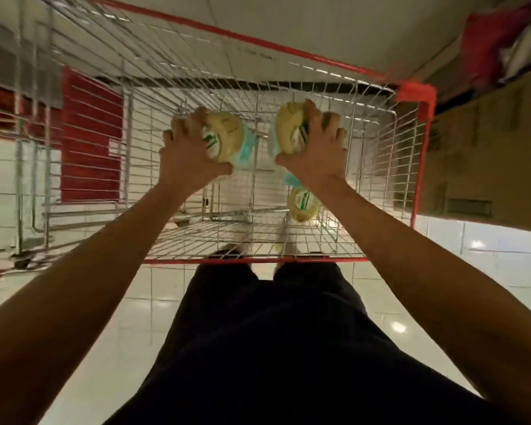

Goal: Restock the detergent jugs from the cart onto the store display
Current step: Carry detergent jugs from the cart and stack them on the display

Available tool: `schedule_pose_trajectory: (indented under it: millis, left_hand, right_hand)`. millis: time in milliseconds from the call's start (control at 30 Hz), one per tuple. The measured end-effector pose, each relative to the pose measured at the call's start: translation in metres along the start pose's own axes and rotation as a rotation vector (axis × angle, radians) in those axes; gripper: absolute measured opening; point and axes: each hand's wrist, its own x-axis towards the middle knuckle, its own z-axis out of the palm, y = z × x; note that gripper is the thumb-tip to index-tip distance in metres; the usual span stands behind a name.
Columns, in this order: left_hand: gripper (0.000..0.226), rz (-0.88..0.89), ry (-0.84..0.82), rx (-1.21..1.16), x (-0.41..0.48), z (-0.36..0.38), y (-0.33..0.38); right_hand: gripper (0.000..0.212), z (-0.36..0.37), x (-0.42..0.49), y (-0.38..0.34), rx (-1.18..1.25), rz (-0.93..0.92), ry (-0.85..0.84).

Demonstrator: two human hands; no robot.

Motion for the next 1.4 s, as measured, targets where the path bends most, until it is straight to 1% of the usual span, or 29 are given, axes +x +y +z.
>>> schedule_pose_trajectory:
  millis: [133, 200, 367, 533, 667, 867, 1067, 1200, 1300, 1400]
  left_hand:
    - [0.126, 0.096, 0.019, -0.045, -0.032, -0.034, 0.006]
    - [0.129, 0.151, 0.009, -0.073, -0.042, -0.045, 0.008]
    - [0.132, 0.317, -0.048, -0.068, -0.06, -0.067, 0.006]
    - [0.132, 0.46, -0.133, -0.057, -0.077, -0.083, 0.015]
    - [0.131, 0.585, -0.201, -0.02, -0.098, -0.083, 0.033]
    - [0.139, 0.769, -0.342, 0.062, -0.151, -0.057, 0.091]
    - [0.14, 0.913, -0.446, 0.127, -0.221, -0.011, 0.156]
    - [0.139, 0.963, -0.492, 0.186, -0.273, 0.026, 0.199]
    - [0.135, 1.012, -0.498, 0.218, -0.31, 0.056, 0.229]
    - [0.144, 1.022, -0.503, 0.238, -0.347, 0.079, 0.257]
  right_hand:
    - [0.122, -0.036, -0.045, -0.001, 0.05, -0.019, 0.05]
    - [0.119, -0.046, -0.066, -0.001, 0.085, 0.002, 0.068]
    - [0.115, -0.055, -0.126, -0.002, 0.247, 0.135, 0.157]
    - [0.112, -0.052, -0.203, 0.002, 0.326, 0.268, 0.294]
    - [0.114, -0.051, -0.273, 0.021, 0.378, 0.386, 0.388]
    - [0.115, -0.042, -0.383, 0.07, 0.46, 0.541, 0.557]
    - [0.114, -0.033, -0.472, 0.123, 0.538, 0.686, 0.703]
    - [0.114, -0.031, -0.526, 0.165, 0.585, 0.747, 0.758]
    - [0.117, -0.036, -0.565, 0.199, 0.622, 0.788, 0.785]
    - [0.117, -0.044, -0.598, 0.229, 0.615, 0.799, 0.797]
